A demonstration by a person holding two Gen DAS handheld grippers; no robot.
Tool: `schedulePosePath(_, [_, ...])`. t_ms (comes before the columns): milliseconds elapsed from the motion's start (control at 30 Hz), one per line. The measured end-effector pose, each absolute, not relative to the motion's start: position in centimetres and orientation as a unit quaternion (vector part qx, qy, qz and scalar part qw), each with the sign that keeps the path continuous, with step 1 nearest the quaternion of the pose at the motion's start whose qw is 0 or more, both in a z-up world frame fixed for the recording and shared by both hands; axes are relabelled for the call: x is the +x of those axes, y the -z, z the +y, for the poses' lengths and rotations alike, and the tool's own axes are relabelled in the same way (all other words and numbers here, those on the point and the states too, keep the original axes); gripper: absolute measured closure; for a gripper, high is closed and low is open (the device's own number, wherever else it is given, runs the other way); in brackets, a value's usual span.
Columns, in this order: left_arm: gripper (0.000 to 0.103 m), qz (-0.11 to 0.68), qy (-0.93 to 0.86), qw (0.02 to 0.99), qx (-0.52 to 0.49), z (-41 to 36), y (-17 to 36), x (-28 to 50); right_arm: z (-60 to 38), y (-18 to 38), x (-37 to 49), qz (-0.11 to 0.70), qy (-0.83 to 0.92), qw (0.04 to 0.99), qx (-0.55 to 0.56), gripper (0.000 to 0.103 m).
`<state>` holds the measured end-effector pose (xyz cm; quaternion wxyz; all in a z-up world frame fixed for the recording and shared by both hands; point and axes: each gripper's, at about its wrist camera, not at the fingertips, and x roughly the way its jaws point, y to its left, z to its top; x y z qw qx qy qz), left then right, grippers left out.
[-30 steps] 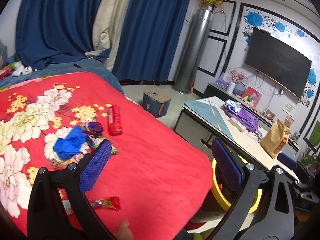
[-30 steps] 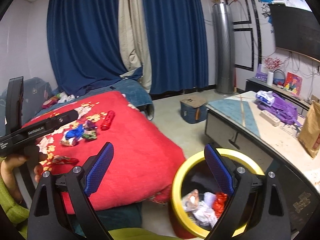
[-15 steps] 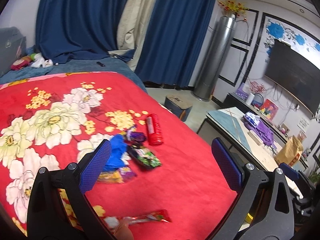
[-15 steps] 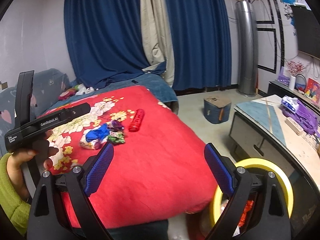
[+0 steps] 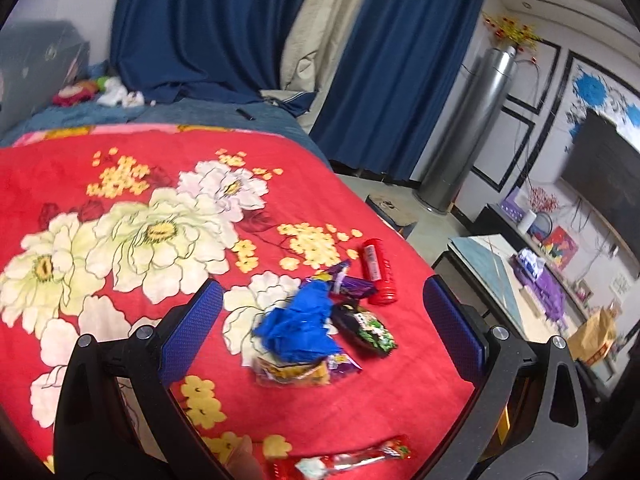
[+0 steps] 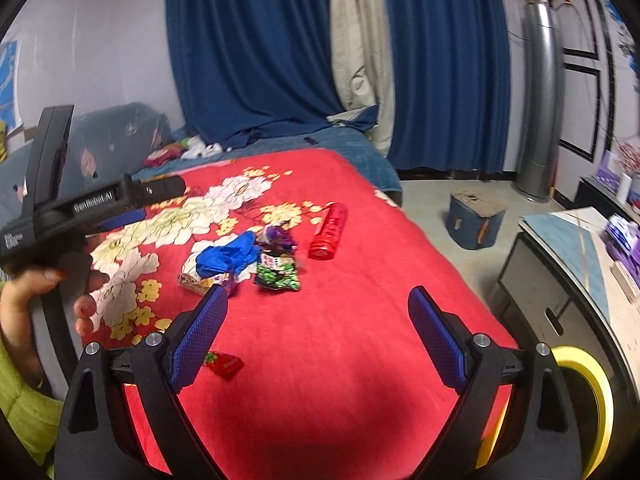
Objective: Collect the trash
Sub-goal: 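Move both open tools back over the trash on the bed, then grasp the green snack wrapper with the right tool while the left tool grasps the blue glove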
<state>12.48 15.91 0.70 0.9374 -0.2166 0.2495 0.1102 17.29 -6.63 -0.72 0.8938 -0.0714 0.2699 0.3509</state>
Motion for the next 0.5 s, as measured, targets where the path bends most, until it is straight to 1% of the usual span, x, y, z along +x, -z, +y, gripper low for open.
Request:
schedulePosePath(67, [0.011, 0.253, -0.114, 0.933, -0.229, 17.0, -0.3, 12.5, -5.4, 1.3, 18.0, 0.277, -0.364, 0.886, -0.079, 0.017])
schedulePosePath(100, [0.012, 0.254, -0.114, 0.932, -0.231, 17.2, -0.2, 12.6, -4.9, 1.6, 18.2, 0.281, -0.368, 0.882, -0.082, 0.02])
schedulePosePath(133, [0.014, 0.256, -0.115, 0.93, -0.235, 17.6, 0.0, 12.6, -4.1, 2.1, 18.6, 0.29, -0.374, 0.876, -0.087, 0.024])
schedulePosePath(167, [0.017, 0.258, -0.114, 0.929, -0.239, 17.8, 0.2, 12.7, -3.5, 2.4, 19.0, 0.298, -0.379, 0.871, -0.09, 0.025])
schedulePosePath(233, [0.02, 0.262, -0.112, 0.926, -0.245, 18.2, 0.5, 12.9, -2.4, 3.2, 19.7, 0.313, -0.387, 0.862, -0.096, 0.029])
schedulePosePath(400, [0.029, 0.281, -0.105, 0.917, -0.264, 19.0, 2.0, 13.7, 0.0, 4.5, 20.5, 0.326, -0.402, 0.847, -0.12, 0.036])
schedulePosePath(500, [0.031, 0.29, -0.104, 0.912, -0.271, 19.3, 2.9, 14.3, 1.2, 5.0, 21.0, 0.33, -0.407, 0.841, -0.135, 0.041])
